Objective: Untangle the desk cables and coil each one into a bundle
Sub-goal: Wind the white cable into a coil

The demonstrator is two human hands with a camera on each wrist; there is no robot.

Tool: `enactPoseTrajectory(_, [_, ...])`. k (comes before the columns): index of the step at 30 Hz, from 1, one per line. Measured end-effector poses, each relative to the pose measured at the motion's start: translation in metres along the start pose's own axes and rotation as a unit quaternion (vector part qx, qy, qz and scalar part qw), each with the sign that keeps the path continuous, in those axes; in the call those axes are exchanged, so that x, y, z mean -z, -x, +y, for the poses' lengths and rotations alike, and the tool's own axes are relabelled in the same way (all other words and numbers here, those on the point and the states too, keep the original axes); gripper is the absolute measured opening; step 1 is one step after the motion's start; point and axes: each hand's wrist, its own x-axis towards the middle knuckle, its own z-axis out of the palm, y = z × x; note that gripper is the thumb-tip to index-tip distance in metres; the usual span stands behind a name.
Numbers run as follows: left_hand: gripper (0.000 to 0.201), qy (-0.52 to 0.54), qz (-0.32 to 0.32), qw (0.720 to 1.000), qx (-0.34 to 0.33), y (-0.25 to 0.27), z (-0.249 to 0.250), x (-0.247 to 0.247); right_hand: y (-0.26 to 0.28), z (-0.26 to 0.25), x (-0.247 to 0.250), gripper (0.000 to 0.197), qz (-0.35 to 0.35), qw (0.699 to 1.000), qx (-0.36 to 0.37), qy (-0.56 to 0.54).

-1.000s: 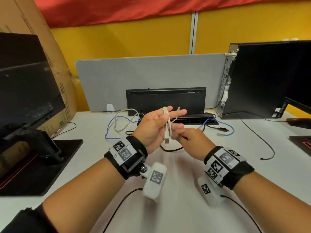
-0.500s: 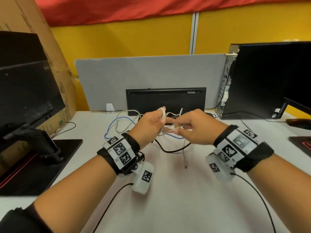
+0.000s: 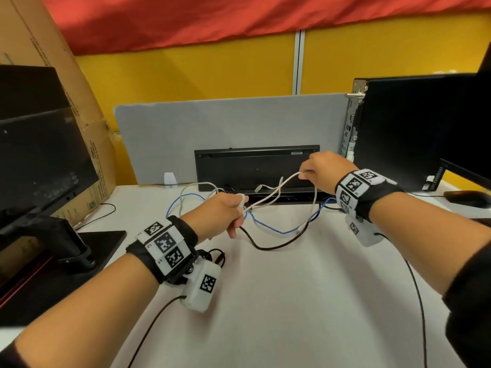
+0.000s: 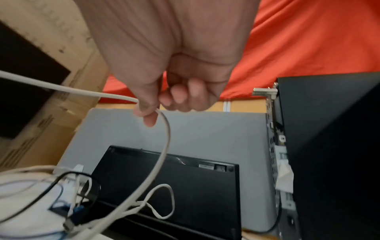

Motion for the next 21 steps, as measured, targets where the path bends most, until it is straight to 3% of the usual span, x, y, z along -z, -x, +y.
enactPoseTrajectory(5, [0.033,0.152,-0.025,0.988,0.024,0.006,0.002,-0.001,-0.01,-0.002,0.004,0.021,0.056,0.99,-0.073,-0.104])
enactPoseTrajectory(8, [0.03,0.275,-0.071,0.959,0.0,0.011,0.003,-0.001,-0.011,-0.009,0.007,0.022,0.072,0.981,-0.101,-0.152])
enactPoseTrajectory(13, [0.028,0.434,-0.148,0.888,-0.044,0.016,0.006,-0.005,-0.006,-0.022,0.03,0.02,0.122,0.904,-0.166,-0.376])
enactPoseTrajectory(15, [0.029,0.497,-0.163,0.851,-0.048,0.018,0.006,-0.007,0.002,-0.028,0.043,0.024,0.103,0.888,-0.177,-0.411])
enactPoseTrajectory(17, [0.03,0.543,-0.17,0.821,-0.05,0.021,0.008,-0.008,0.013,-0.035,0.053,0.028,0.056,0.897,-0.172,-0.404])
enactPoseTrajectory(21, [0.032,0.56,-0.144,0.815,-0.044,0.022,0.014,-0.014,0.041,-0.06,0.054,0.041,-0.014,0.916,-0.095,-0.39])
